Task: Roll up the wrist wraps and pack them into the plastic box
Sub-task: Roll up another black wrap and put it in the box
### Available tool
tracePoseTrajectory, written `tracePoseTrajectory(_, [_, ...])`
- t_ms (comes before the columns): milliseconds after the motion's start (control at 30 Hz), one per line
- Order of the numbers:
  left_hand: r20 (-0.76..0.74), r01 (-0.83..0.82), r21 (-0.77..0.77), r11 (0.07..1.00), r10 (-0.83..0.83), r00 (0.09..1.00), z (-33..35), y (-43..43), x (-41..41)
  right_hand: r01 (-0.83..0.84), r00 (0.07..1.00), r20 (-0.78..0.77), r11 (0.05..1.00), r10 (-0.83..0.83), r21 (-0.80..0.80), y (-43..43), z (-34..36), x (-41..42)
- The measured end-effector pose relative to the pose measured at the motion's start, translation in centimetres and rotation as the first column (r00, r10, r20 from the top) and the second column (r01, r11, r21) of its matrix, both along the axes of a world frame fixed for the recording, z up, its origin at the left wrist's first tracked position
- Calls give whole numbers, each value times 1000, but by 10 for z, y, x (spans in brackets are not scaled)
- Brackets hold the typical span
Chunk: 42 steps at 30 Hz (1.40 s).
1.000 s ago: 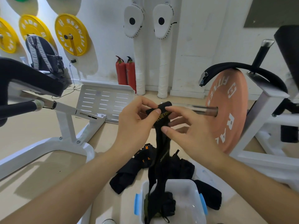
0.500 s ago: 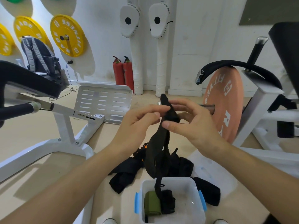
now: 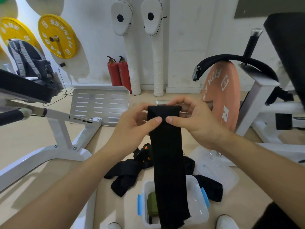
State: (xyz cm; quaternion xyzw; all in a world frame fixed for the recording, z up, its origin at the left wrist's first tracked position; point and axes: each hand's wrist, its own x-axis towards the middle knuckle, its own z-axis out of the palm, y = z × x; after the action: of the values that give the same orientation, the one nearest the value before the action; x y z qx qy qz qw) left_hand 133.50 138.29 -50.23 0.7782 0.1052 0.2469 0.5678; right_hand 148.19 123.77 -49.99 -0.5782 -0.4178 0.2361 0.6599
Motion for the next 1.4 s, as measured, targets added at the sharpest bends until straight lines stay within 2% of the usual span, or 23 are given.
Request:
tracePoseTrajectory(133, [9,-33,-65,997,33,999,1,-4,2,46,997,56,997,-50,58,3,-6,2])
tracePoseTrajectory(333, [-23,9,-296,955,-16,1000,2,-7,7,106,975,182,985,-129,135,3,-12,6])
tracePoseTrajectory(500, [-20,-10,-306,952,4,1000,-2,-6,9,85,949,293,988,-121,131,1,-13,8])
tracePoseTrajectory(667, [1,-9,-366,930,11,1000,-3,-1,9,25,946,319,995,-55,97,-3,-11,9])
tracePoseTrajectory(833, [36,-51,-334,941,67,997,-3,-1,9,-9,957,291,1000,11,-9,-6,-9,8])
tracePoseTrajectory(1000, [102,-88,-193,977,109,989,-4,-4,9,-27,962,271,999,31,-20,-8,-7,10])
tracePoseTrajectory(1200, [189,-123,-16,992,124,974,-5,-6,8,-95,982,156,994,103,-54,-10,-4,11])
tracePoseTrajectory(1300, [122,-86,-24,996,89,989,-3,-7,7,-48,986,162,999,51,-22,-8,-5,11])
tracePoseTrajectory(1400, [-98,26,-141,990,-41,994,-2,-6,7,19,983,182,1000,-18,1,-7,-5,12])
